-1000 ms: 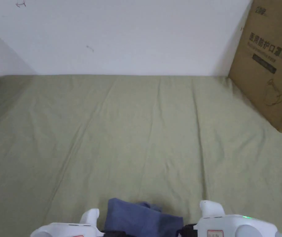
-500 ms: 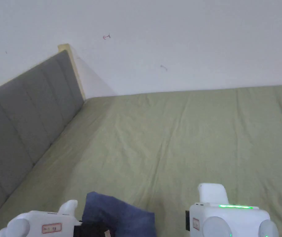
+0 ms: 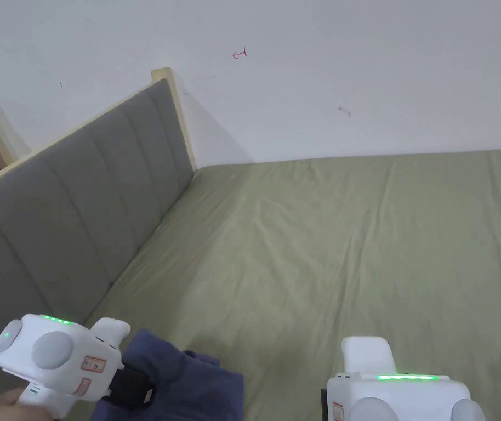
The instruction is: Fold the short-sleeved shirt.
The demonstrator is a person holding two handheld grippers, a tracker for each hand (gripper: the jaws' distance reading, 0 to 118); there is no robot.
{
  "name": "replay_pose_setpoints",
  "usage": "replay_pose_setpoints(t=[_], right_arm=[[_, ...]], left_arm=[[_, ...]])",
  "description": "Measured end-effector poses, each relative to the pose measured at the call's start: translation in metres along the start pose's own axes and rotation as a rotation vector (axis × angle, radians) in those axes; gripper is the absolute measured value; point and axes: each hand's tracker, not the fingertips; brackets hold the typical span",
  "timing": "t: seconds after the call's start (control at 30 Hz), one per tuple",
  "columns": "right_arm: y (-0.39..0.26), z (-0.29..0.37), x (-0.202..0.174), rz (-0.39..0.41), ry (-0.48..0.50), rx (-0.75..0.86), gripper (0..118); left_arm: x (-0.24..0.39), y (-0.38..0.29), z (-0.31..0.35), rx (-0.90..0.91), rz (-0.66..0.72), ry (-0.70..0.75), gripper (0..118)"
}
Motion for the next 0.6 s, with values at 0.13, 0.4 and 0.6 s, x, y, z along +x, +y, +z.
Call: replay_pose_setpoints(t=[0.13,0.4,0.6], right_arm=[[-0.004,-0.003,0.002,0.013,-0.012,-0.017,0],[-0.001,0.008,0.009,0.012,-0.049,0.021,0],[-0.004,0.031,0.016,0.024,-0.052,0.062,0]], left_arm=[[-0.001,0.003,-0.004,-0.038,-0.049,0.179,97],[0.021,-0.015,0.018,0.037,0.05,0.32,109],[0.067,-0.029,0.044,0.101,0.01,0.421,88]])
